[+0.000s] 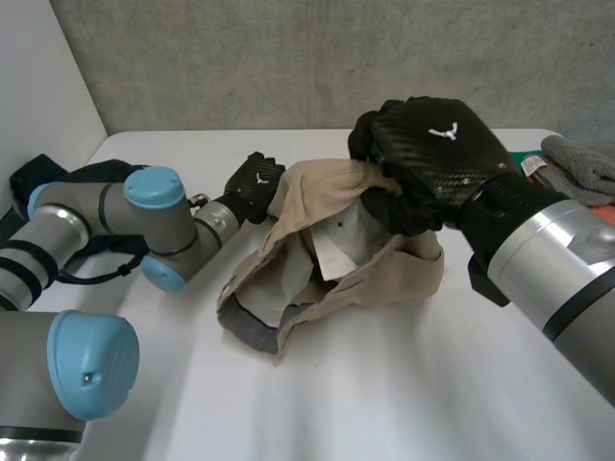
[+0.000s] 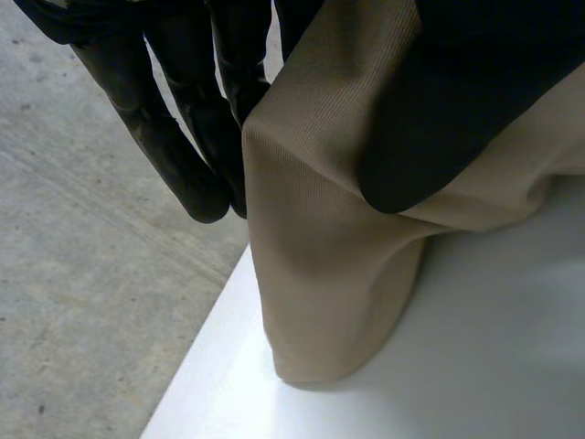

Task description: Fold the laundry.

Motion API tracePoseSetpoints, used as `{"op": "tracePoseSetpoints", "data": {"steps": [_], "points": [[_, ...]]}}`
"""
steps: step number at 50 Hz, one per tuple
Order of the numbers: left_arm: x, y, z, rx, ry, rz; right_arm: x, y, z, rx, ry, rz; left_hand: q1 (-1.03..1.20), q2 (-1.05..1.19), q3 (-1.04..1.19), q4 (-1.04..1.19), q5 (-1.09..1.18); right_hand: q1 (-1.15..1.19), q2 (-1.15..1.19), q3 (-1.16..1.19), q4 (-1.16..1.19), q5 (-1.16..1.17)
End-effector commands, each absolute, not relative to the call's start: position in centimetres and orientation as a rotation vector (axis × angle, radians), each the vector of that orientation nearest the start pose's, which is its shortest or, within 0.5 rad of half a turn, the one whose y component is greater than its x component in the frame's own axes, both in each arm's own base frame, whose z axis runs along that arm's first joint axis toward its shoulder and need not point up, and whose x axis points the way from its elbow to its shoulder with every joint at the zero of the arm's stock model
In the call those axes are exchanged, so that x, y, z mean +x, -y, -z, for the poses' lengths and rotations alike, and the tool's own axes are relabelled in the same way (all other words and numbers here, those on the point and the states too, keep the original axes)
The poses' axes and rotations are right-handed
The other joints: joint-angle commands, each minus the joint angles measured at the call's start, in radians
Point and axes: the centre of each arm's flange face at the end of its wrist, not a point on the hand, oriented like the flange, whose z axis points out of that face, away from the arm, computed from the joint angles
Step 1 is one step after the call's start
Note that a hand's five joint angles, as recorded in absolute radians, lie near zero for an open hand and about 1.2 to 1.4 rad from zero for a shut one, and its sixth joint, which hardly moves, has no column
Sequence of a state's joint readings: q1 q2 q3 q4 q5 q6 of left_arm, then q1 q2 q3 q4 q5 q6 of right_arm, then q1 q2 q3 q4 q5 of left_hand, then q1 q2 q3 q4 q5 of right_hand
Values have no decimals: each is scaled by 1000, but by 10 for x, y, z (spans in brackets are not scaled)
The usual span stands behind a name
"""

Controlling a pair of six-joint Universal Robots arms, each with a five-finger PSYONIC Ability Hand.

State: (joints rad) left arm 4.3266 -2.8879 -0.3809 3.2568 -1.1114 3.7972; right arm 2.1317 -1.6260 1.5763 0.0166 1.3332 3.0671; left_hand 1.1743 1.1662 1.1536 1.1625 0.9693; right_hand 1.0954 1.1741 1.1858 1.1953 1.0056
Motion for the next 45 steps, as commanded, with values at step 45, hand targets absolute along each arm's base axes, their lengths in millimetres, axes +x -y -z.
{"op": "tracePoseSetpoints", "data": {"steps": [45], "points": [[-303,259,-184,1021,-2087,2065,252,407,-277,-675,-2196,2076,-896,-888,-875,-884,-866,-921,-1000,-1011,-1021,-1006]]}}
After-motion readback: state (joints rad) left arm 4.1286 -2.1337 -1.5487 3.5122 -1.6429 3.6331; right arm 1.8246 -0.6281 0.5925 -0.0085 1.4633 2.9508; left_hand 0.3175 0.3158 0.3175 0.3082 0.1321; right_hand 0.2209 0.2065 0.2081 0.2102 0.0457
